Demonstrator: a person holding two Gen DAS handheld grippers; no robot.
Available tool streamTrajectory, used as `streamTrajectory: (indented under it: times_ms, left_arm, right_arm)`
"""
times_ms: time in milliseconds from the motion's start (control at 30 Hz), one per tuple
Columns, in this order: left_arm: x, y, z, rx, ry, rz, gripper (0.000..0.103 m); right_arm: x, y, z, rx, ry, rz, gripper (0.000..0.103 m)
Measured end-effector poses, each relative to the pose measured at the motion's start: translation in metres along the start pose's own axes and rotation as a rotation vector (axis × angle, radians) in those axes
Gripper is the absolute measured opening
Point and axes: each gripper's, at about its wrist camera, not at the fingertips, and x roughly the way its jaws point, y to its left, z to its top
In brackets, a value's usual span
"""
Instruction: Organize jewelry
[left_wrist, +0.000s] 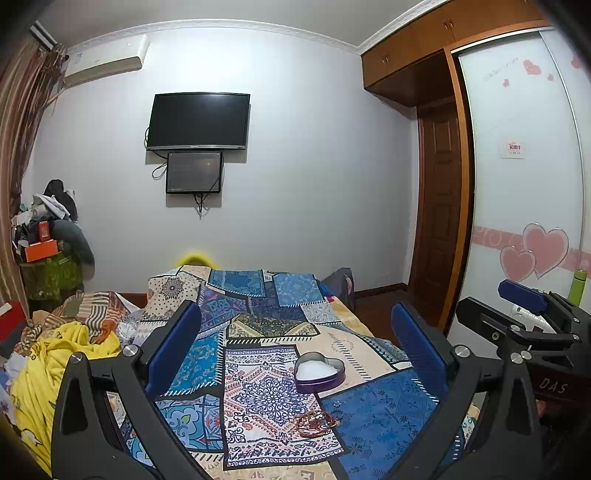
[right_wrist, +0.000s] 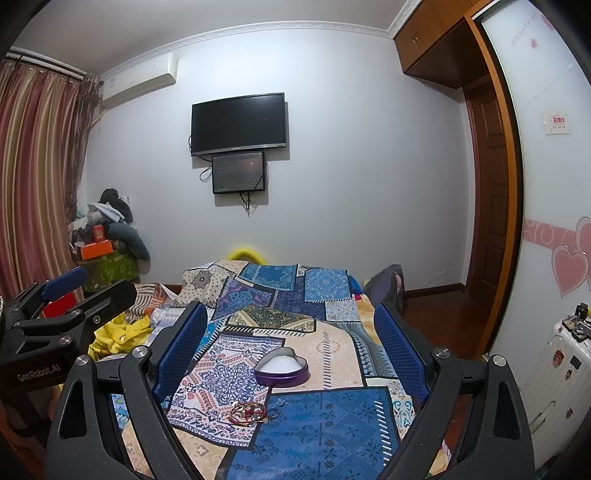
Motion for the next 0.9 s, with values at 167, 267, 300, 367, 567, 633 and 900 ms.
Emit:
streamTrajectory:
  times_ms: [167, 267, 300, 367, 567, 633, 900]
  left_arm:
    - [0.001, 0.001, -0.001, -0.004, 0.001, 0.000, 0.103]
    - [0.001, 0.001, -0.001, -0.005, -0.001, 0.001, 0.103]
    - [0.000, 0.001, -0.001, -0.006, -0.001, 0.001, 0.103]
    - [0.001, 0.003, -0.001, -0.010, -0.001, 0.001, 0.103]
    - [0.004, 0.005, -0.002, -0.017, 0.006, 0.004, 0.103]
    - [0.005, 0.006, -0.003, -0.019, 0.007, 0.005, 0.103]
    - [0.014, 0.010, -0.006, -0.032, 0.027, 0.000, 0.103]
  right_arm:
    - [0.001, -0.002, -0.001, -0.001, 0.002, 0.000, 0.090]
    - [0.001, -0.001, -0.001, -0.002, 0.003, -0.001, 0.090]
    - [0.001, -0.001, -0.001, -0.002, 0.003, -0.001, 0.090]
    - [0.001, -0.002, -0.001, -0.002, 0.004, 0.000, 0.090]
    - [0.002, 0.000, -0.001, -0.002, 0.007, -0.001, 0.090]
    - [0.003, 0.001, -0.002, -0.004, 0.011, -0.001, 0.090]
    - [0.009, 0.002, -0.005, -0.016, 0.030, -0.003, 0.090]
